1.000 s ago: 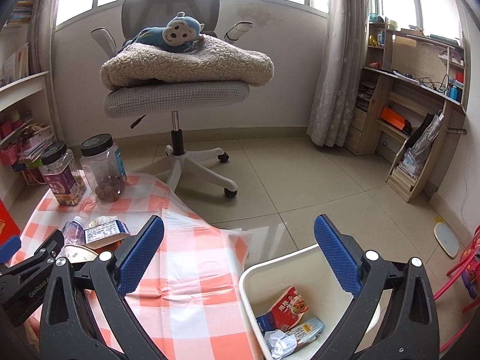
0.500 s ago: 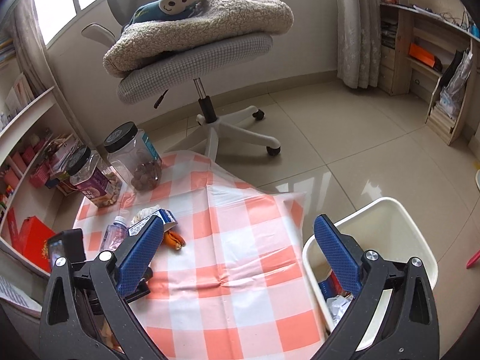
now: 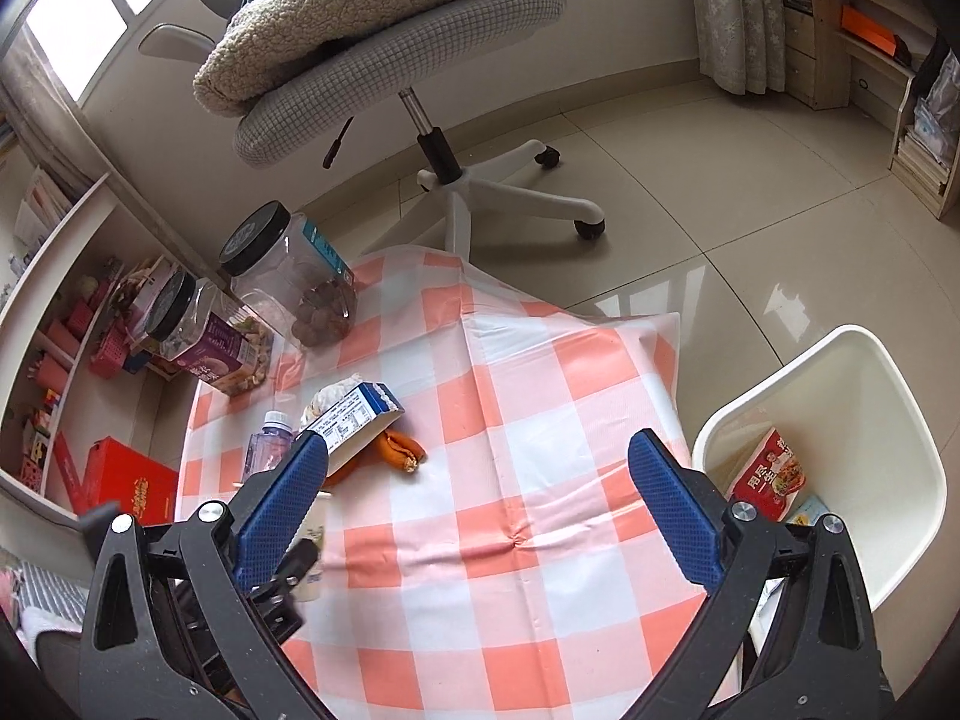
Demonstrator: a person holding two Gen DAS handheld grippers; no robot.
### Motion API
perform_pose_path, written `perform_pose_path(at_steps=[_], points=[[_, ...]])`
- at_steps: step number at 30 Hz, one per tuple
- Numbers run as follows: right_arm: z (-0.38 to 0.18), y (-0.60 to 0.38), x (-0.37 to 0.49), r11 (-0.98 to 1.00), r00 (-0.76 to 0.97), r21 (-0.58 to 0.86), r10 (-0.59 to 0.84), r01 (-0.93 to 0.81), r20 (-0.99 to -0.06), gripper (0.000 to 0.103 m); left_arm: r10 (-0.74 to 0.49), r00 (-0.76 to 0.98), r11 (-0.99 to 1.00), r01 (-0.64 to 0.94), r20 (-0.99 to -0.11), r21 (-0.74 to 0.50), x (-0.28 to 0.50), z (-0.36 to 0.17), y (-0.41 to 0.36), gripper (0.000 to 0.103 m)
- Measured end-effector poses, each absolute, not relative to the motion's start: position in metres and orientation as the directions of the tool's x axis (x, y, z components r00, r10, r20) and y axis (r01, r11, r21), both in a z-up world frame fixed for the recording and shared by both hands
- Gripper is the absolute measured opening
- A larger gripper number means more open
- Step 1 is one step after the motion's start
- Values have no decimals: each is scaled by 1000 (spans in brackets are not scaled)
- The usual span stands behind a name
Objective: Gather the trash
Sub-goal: 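Move the left tool to the paper cup and grasp it, then grasp the clear plastic water bottle with the right tool while the left tool holds the cup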
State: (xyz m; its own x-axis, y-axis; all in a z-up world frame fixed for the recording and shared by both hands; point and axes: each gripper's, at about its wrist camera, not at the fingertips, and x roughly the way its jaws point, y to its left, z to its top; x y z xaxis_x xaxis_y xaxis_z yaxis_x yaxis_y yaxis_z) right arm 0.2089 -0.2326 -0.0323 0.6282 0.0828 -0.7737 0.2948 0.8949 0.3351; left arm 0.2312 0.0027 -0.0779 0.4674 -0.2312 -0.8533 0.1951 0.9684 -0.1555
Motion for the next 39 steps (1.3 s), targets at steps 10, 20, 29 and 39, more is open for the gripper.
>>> perform_pose_path(at_steps=[10,20,29,39], points=[[-72,-143,235,944,486,301,201,135,-850,96,-54,744,996,-5,-667,-86,192,33,113,64],[-125,-4,302,972,325,221,184,81,-928,96,-71,755,985,-52,-652,-167,180,43,157,64],[-156,12,326,968,261,226,192,109,-946,60,-40,754,987,-73,-656,-145,174,42,171,64],[-92,-3,275,962,401,268,265,-51,-877,60,-39,746,984,-86,-664,-155,169,38,171,64]])
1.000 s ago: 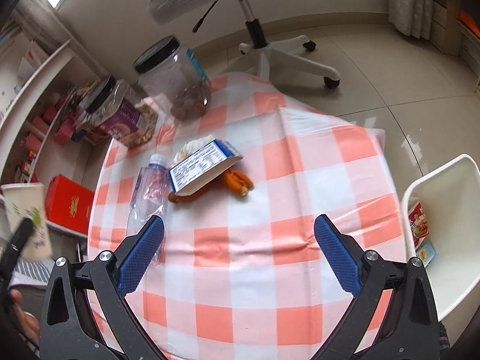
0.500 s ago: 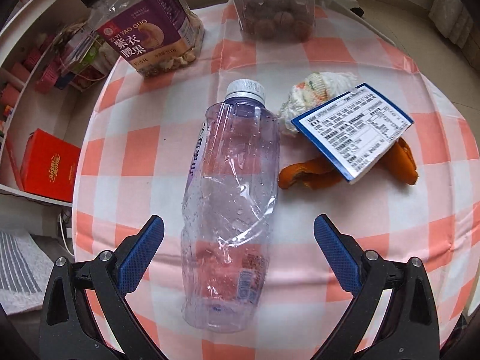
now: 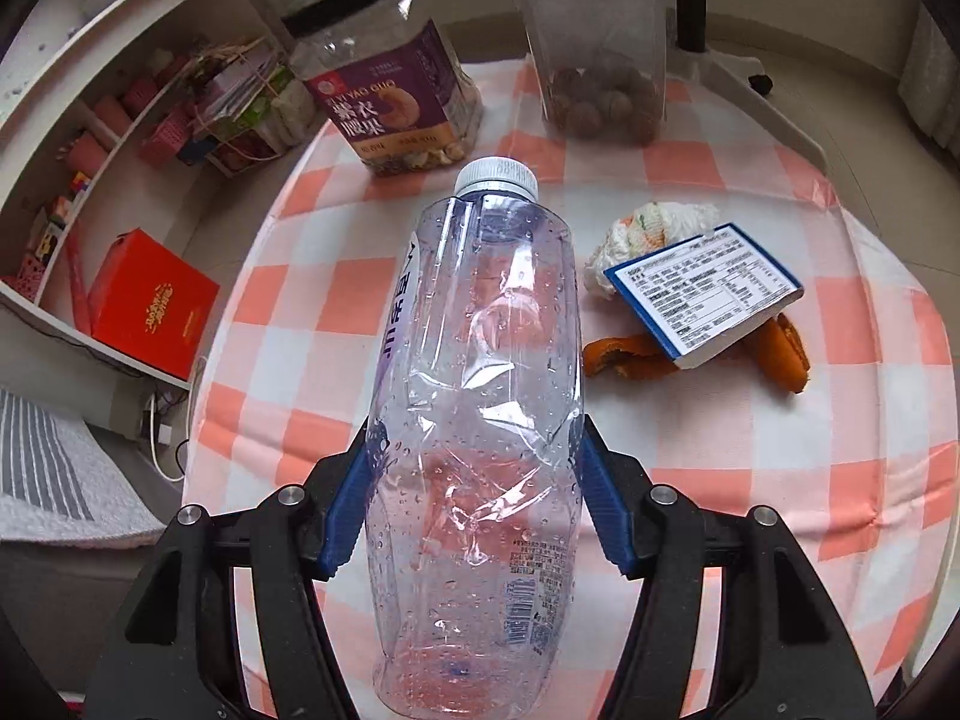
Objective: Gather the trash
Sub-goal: 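Grasp the clear plastic water bottle with the right tool while the left tool holds the cup, then carry the bottle and cup over the white bin and open both tools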
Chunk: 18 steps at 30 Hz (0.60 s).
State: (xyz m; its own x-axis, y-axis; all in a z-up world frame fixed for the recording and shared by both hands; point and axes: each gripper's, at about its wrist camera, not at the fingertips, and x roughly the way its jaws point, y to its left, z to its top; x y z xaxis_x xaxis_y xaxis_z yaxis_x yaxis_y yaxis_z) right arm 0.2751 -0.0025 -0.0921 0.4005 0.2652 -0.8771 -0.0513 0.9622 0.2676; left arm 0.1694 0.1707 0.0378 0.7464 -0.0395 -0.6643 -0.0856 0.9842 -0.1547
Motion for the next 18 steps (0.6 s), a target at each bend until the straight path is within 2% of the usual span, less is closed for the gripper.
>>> perform_pose_path(at_steps=[9,18], points=[[-19,-44,224,958,584,252,284,-137,-760,60,-39,747,991,-56,-663,-121,159,26,144,64],[2,-83,190,961,687,229,272,-155,-674,60,-60,767,994,-14,-639,-109,150,17,104,64]])
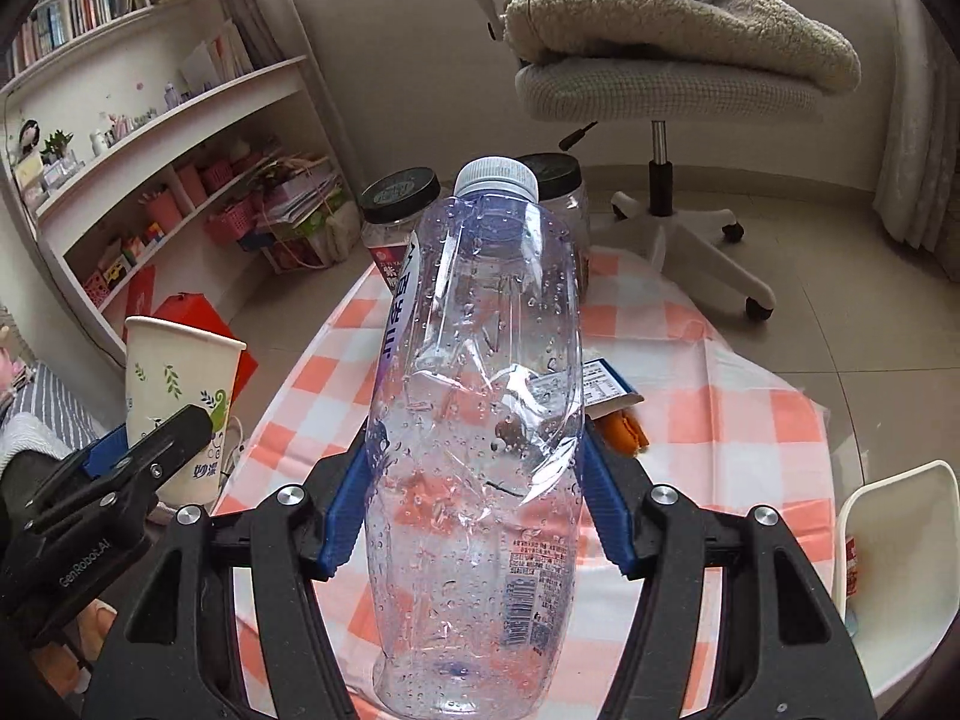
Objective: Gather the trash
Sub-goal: 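Carry the bottle and cup over the white bin and open both tools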
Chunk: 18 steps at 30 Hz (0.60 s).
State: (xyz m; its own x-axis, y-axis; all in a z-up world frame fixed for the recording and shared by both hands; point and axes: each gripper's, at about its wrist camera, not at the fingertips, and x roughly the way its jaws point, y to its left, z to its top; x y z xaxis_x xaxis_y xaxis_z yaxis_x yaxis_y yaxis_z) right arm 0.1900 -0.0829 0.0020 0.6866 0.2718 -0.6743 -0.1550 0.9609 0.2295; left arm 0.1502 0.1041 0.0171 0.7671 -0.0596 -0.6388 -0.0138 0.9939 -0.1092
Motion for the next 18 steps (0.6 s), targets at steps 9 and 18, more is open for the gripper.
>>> perform_pose_path(at_steps=[9,18], points=[[9,-115,170,979,775,169,196,-116,-601,60,-76,785,995,22,-615,-95,153,16,71,64],[13,-138,160,983,789,165,163,-79,-593,60,-108,785,993,61,-610,-99,156,14,44,64]])
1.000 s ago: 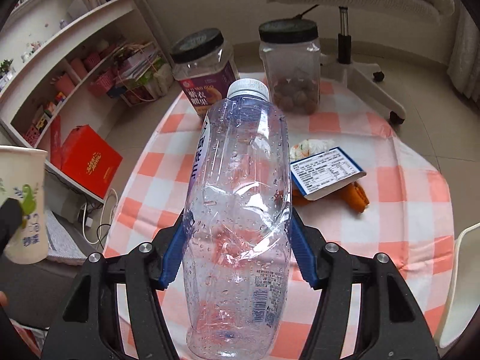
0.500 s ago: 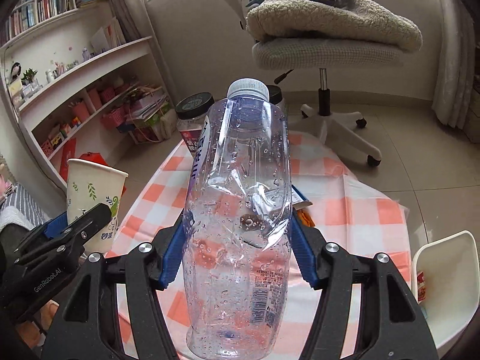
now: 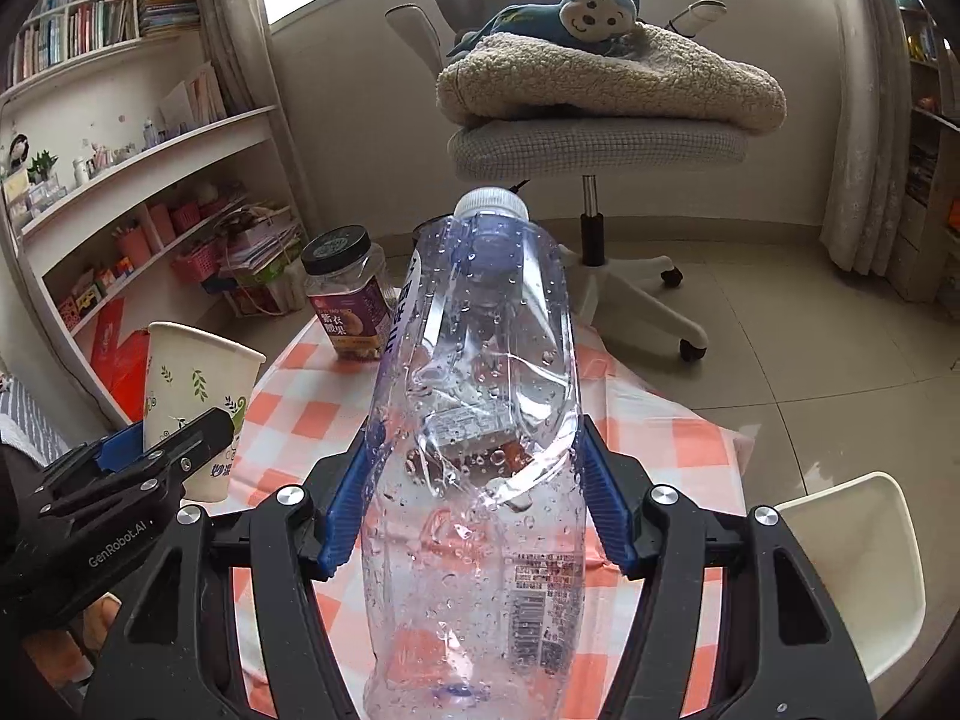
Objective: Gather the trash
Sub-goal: 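Carry the bottle and cup over the white bin and open both tools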
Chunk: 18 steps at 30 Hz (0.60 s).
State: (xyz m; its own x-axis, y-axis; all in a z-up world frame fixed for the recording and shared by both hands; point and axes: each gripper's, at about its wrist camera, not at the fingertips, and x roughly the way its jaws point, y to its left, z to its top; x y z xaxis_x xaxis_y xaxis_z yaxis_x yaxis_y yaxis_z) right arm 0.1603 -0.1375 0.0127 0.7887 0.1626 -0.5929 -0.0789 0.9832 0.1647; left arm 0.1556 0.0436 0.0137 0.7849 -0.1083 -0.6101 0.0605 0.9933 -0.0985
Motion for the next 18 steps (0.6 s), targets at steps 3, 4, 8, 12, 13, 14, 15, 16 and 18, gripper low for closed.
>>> perform_pose_path(at_steps=[3,4,8,12,13,14,15,16,18], points=[[14,-143,158,985,794,162,151,-68,-589,60,-119,790,992,78,-602,-94,154,14,35,64],[14,-145,157,985,793,160,148,-65,-591,60,-122,792,992,83,-599,-93,153,14,32,64],[13,-151,154,985,794,162,147,-62,-590,60,-131,796,991,99,-591,-87,150,14,25,64],[16,-159,149,987,806,157,126,-41,-578,60,-137,799,991,105,-586,-88,150,15,22,64],[16,-162,148,987,808,158,121,-35,-577,60,-139,799,990,107,-585,-89,149,16,21,64],[17,-165,147,987,809,159,116,-29,-576,60,-142,799,990,110,-584,-89,149,16,19,64],[17,-168,147,987,810,160,111,-22,-576,60,-145,800,989,114,-583,-90,149,16,17,64],[17,-171,146,987,810,160,107,-16,-576,60,-148,799,989,117,-582,-90,149,17,15,64],[17,-176,144,987,811,160,96,-4,-577,60,-156,799,988,127,-580,-91,148,17,11,64]])
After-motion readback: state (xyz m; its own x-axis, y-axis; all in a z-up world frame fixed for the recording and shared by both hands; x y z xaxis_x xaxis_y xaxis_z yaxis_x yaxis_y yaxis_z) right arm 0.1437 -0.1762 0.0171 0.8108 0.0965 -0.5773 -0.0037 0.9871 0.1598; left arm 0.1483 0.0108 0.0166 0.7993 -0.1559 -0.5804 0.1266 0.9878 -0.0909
